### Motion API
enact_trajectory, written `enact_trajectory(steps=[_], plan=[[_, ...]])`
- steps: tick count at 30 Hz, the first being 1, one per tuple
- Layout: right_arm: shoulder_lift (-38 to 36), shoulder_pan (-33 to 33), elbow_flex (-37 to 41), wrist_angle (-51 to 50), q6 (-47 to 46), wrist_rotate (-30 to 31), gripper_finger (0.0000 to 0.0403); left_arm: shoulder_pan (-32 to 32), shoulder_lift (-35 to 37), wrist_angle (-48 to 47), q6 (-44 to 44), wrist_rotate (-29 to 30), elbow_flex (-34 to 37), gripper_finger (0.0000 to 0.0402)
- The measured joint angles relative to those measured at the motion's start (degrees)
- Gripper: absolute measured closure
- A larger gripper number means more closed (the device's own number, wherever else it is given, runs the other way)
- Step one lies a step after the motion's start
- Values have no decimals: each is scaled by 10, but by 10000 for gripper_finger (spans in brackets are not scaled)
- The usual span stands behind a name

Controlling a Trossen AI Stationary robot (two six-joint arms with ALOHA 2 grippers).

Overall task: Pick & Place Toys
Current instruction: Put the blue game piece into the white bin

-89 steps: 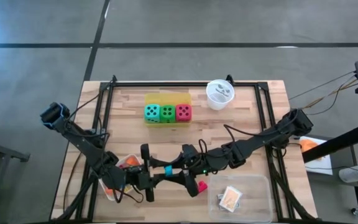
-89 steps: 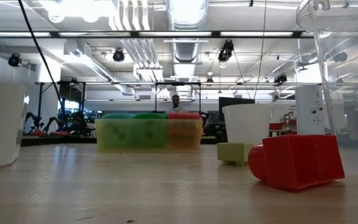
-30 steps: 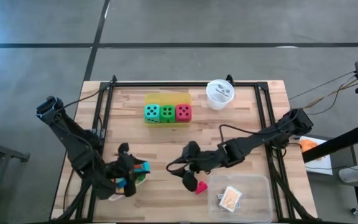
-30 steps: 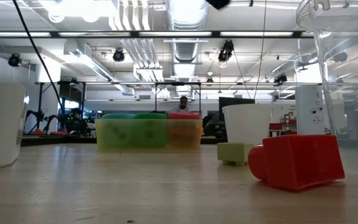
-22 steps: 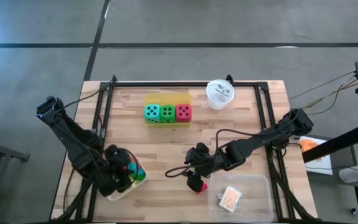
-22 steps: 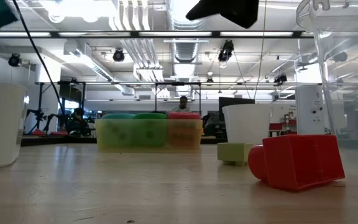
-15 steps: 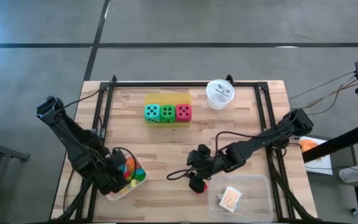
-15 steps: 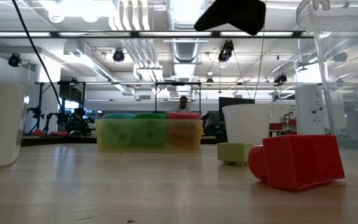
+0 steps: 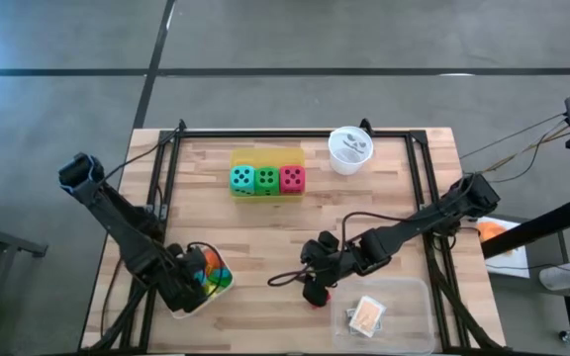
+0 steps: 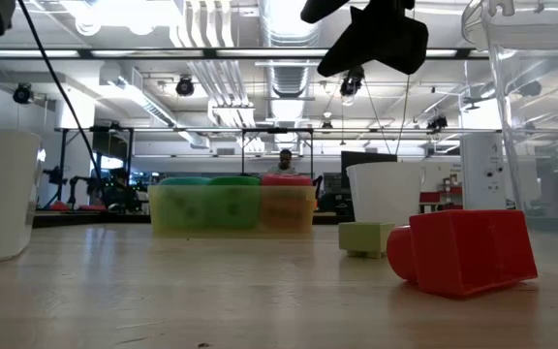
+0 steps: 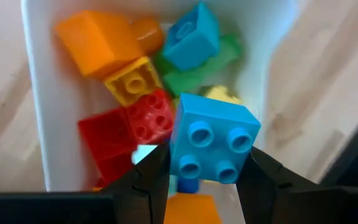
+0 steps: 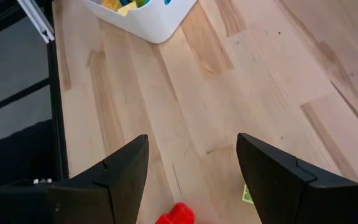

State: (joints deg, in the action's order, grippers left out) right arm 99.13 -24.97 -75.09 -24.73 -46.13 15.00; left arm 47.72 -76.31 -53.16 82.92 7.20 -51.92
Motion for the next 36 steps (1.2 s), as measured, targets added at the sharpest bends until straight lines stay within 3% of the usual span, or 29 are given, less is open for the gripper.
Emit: enact_trajectory(steps=[12,36], plan=[[0,0,-2,12,1,0,167,-8,0,15,31,-26,55,264],[2,0,-2,14,3,1,167,-15,0,26,26,-28,66,264]])
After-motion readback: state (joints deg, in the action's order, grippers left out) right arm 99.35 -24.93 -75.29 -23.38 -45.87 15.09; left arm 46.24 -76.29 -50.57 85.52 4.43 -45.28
